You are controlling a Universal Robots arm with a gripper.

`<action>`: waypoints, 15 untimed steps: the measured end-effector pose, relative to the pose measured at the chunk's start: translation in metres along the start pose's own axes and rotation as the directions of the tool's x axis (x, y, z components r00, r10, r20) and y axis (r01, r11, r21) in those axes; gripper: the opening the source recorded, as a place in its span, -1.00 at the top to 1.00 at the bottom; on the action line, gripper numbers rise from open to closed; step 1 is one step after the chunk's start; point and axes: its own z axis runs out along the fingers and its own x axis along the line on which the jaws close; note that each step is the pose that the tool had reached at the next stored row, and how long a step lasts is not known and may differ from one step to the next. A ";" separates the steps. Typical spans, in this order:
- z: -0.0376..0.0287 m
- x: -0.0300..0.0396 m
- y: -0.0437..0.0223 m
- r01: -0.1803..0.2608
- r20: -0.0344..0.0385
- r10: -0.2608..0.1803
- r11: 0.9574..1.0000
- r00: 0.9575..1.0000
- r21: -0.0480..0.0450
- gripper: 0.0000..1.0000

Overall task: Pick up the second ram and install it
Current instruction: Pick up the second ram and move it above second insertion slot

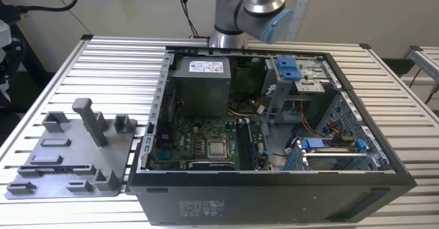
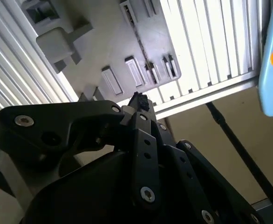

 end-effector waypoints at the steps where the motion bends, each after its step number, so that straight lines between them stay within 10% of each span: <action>1: 0.0001 -0.0003 0.0003 0.008 0.000 -0.008 1.000 1.000 0.000 0.79; 15: 0.0015 -0.0034 0.0045 0.118 0.004 -0.118 0.993 0.993 -0.008 0.79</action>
